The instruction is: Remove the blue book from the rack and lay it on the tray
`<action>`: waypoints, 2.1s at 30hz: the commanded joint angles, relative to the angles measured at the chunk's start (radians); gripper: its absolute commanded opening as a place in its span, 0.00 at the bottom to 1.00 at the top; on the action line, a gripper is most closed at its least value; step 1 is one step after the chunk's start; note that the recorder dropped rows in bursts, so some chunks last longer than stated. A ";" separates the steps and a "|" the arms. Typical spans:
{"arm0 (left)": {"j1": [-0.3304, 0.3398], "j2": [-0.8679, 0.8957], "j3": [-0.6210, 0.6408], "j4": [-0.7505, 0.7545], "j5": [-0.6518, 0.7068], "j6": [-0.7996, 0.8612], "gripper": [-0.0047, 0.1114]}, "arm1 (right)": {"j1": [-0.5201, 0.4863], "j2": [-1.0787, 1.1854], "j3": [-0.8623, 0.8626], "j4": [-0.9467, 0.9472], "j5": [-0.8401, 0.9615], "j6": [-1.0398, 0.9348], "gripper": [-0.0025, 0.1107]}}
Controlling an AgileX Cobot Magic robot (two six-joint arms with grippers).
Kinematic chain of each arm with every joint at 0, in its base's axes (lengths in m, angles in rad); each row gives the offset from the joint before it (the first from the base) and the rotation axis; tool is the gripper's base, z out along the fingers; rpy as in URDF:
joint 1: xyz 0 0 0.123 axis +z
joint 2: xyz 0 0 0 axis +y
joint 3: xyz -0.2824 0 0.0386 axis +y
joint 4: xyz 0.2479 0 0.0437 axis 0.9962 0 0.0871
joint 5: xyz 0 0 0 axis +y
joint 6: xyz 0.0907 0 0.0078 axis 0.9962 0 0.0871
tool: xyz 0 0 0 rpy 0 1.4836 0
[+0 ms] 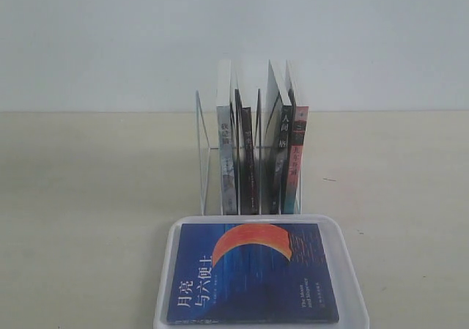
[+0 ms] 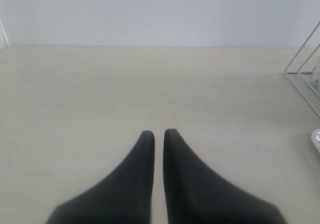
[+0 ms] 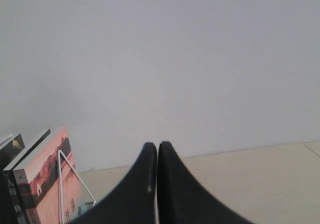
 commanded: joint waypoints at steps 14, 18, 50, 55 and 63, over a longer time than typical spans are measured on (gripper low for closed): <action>-0.008 -0.002 0.004 0.003 -0.008 0.002 0.09 | -0.005 -0.296 0.174 -0.008 0.062 -0.086 0.02; -0.008 -0.002 0.004 0.003 -0.010 0.002 0.09 | -0.005 -0.302 0.174 -0.008 0.130 -0.113 0.02; -0.008 -0.002 0.004 0.003 -0.008 0.002 0.09 | 0.065 -0.302 0.174 -0.008 0.490 -0.183 0.02; -0.008 -0.002 0.004 0.003 -0.008 0.002 0.09 | 0.065 -0.302 0.174 -0.008 0.490 -0.183 0.02; -0.008 -0.002 0.004 0.003 -0.008 0.002 0.09 | 0.065 -0.302 0.174 -0.008 0.490 -0.183 0.02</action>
